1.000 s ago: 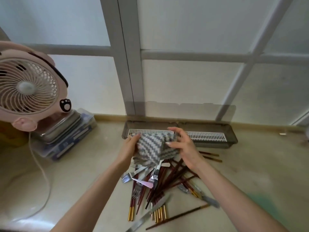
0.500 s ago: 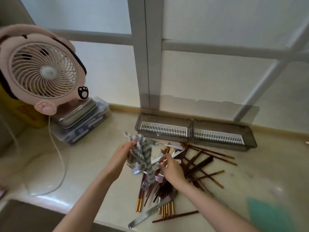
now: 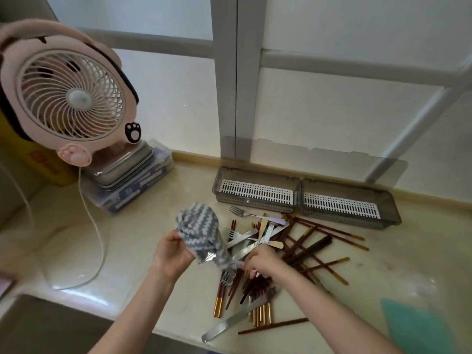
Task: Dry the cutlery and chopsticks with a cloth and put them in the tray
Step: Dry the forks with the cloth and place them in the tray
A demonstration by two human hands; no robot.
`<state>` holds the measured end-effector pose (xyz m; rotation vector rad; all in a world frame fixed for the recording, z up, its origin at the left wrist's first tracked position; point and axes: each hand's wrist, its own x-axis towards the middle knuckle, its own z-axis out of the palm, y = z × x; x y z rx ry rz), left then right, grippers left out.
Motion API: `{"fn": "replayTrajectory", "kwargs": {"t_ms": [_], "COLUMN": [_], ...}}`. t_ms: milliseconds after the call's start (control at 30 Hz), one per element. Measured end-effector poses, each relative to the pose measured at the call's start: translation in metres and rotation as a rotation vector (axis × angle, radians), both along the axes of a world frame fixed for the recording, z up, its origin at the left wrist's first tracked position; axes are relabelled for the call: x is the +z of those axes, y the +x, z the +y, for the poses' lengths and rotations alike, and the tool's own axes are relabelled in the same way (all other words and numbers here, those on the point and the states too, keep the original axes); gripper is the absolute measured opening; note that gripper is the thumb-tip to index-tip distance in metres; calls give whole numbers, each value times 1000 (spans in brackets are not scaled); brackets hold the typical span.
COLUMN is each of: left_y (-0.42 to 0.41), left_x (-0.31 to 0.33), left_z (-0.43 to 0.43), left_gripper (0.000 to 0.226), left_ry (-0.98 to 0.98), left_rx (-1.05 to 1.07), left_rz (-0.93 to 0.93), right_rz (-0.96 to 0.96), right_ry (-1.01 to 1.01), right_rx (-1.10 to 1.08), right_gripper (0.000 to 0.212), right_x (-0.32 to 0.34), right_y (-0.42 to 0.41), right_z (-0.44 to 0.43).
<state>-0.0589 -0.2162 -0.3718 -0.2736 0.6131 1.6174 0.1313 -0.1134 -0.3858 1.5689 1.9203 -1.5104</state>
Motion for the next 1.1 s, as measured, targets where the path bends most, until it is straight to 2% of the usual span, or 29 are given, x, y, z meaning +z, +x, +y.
{"fn": "replayTrajectory", "kwargs": {"t_ms": [67, 167, 200, 267, 300, 400, 467, 600, 633, 700, 733, 767, 833, 867, 933, 1000, 1100], "left_y": [0, -7, -11, -8, -12, -15, -15, -7, -4, -4, -4, -1, 1, 4, 10, 24, 41], "left_x": [-1, -11, -16, -20, -28, -49, -60, -49, -51, -62, -54, -48, -45, -40, -37, -16, -4], "left_z": [-3, -9, -11, -14, -16, -13, -8, 0, 3, 10, 12, 15, 14, 14, 15, 15, 21], "left_gripper": [77, 82, 75, 45, 41, 57, 62, 52, 58, 69, 64, 54, 42, 43, 55, 59, 25], "left_ry": [30, 88, 50, -19, 34, 379, 439, 192, 141, 149, 170, 132, 133, 74, 85, 6, -133], "left_rx": [78, 100, 77, 12, 6, -93, -99, -81, -102, -128, -157, -192, -277, -326, -313, -358, -375], "left_rz": [-23, -51, -45, 97, 154, 197, 303, 272, 286, 90, 62, 123, 104, 85, 17, 156, 355], "right_rz": [-15, -26, -20, 4, 21, 108, 173, 449, 551, 700, 730, 738, 708, 687, 672, 674, 656], "right_ry": [-219, -269, -257, -227, -210, -165, -117, -66, -97, -170, -199, -216, -212, -201, -195, -198, -198], "right_rx": [-78, -89, -94, -87, -88, -166, -268, -483, -519, -501, -460, -413, -344, -327, -308, -294, -268], "right_gripper": [10, 11, 12, 13, 13, 10, 13, 7, 8, 10, 10, 10, 8, 7, 5, 4, 4], "right_x": [10, 20, 26, 38, 44, 52, 50, 39, 38, 38, 38, 37, 34, 31, 25, 19, 13], "right_y": [11, 32, 39, 49, 52, 60, 62, 60, 58, 57, 56, 55, 54, 54, 54, 56, 61], "right_z": [14, 32, 37, 44, 47, 50, 49, 35, 30, 19, 13, 7, -4, -8, -17, -23, -26]}}
